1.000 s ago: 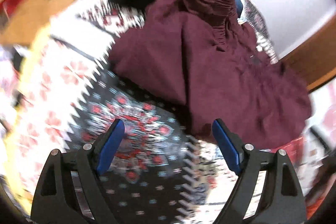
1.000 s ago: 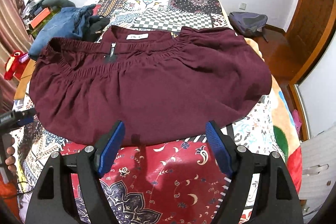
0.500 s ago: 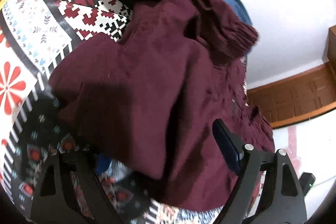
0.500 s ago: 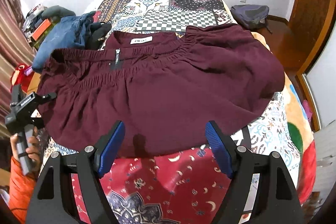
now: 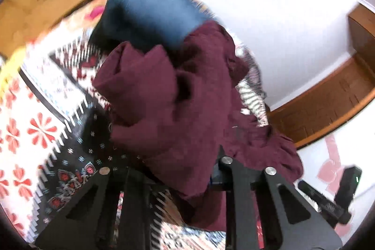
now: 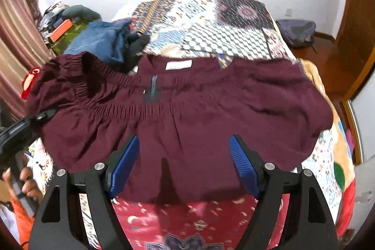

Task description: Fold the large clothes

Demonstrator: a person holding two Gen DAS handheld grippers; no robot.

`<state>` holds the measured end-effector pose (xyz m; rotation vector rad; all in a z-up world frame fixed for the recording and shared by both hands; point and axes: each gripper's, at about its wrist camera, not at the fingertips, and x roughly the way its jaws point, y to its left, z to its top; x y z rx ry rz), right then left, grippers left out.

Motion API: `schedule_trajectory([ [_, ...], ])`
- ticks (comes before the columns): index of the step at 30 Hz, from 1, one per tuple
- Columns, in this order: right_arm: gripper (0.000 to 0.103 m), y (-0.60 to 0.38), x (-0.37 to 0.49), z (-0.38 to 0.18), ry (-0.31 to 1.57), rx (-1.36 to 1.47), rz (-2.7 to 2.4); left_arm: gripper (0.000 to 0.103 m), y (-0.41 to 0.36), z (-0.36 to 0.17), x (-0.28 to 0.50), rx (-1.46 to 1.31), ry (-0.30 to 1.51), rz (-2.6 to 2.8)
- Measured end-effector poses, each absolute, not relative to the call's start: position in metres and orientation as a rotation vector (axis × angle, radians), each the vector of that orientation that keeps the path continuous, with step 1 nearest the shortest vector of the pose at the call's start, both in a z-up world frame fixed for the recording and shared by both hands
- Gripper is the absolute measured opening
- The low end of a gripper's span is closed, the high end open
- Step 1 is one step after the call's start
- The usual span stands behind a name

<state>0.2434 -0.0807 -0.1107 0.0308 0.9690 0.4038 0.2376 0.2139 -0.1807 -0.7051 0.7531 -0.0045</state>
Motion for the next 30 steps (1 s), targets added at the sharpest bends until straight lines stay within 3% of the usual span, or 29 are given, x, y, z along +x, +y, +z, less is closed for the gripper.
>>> schedule_trajectory([
  [7, 0.076, -0.023, 0.243, -0.118, 0.995, -0.009, 0.524, 0.02, 0.218, -0.113, 0.166, -0.596, 0.605, 0.019],
  [12, 0.076, 0.037, 0.236, -0.164, 1.146, -0.036, 0.677, 0.02, 0.222, -0.108, 0.152, -0.625, 0.601, 0.054],
  [16, 0.085, 0.06, 0.231, -0.194, 1.183, -0.112, 0.656, 0.02, 0.215, -0.112, 0.148, -0.61, 0.633, 0.07],
  [24, 0.083, 0.005, 0.255, -0.182, 1.227, 0.111, 0.718, 0.02, 0.206, -0.11, 0.165, -0.558, 0.647, 0.073],
  [30, 0.083, -0.078, 0.262, -0.15, 1.064, 0.198, 0.536, 0.02, 0.16, -0.079, 0.215, -0.455, 0.616, 0.01],
])
